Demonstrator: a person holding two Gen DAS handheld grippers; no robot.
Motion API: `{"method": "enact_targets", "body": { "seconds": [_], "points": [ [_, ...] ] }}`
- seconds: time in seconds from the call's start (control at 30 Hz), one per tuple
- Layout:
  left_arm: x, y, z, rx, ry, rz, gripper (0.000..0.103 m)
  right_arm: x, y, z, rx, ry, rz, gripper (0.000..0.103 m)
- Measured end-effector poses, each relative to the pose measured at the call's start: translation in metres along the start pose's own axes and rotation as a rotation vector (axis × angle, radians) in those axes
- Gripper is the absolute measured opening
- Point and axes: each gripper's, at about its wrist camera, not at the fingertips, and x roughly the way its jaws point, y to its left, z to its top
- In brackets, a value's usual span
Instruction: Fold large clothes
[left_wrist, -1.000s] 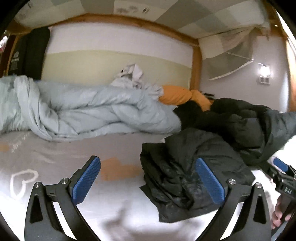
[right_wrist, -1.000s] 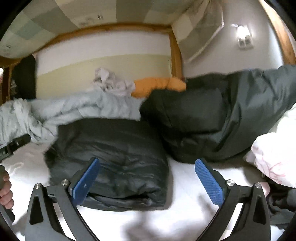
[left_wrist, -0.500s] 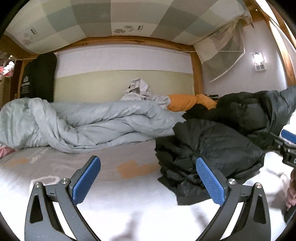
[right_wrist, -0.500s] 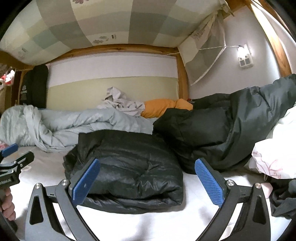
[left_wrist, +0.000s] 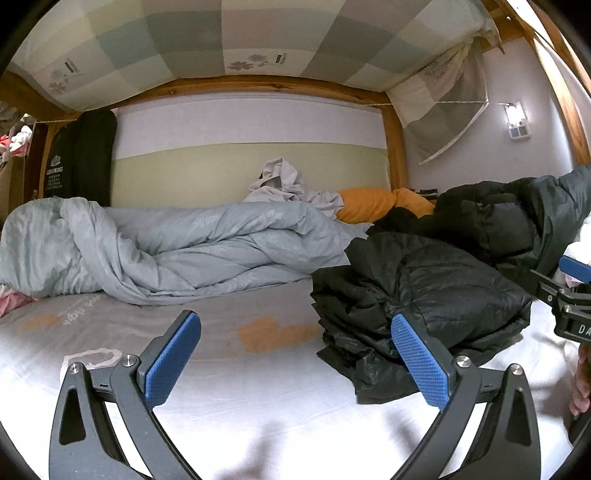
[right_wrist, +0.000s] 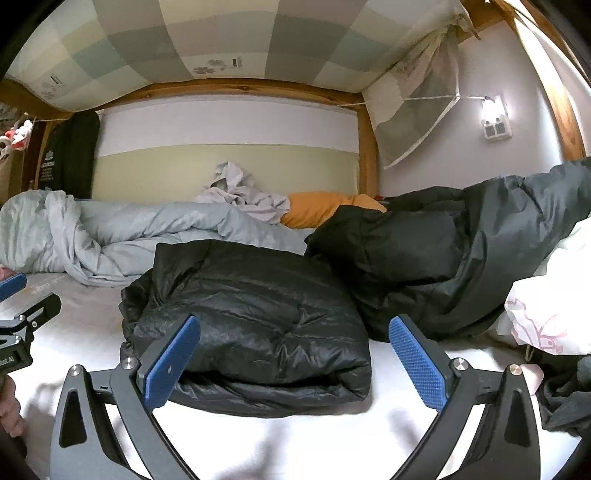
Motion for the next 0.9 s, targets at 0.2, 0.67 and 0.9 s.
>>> {"method": "enact_targets", "body": {
  "seconds": [0.2,0.67,0.9],
  "points": [
    [-0.0002,0.0003,0.0001,-0.009,0.002,0.003,0.103,-0.0016,0.0047,-0.0004,-0.026,-0.005,-0.009,0.103],
    [-0.0021,0.0000,0.0002,-0.013,0.004,0.004,0.103,-0.0023,0.0024,0.0003,-0.023,-0.005,-0.012,0.103],
    [-0.0013,0.0013,0.0009,-0.013,0.002,0.007,0.103,-0.0020,0.0021,0.0004,-0.024,-0.006,-0.011,0.103]
  ]
}}
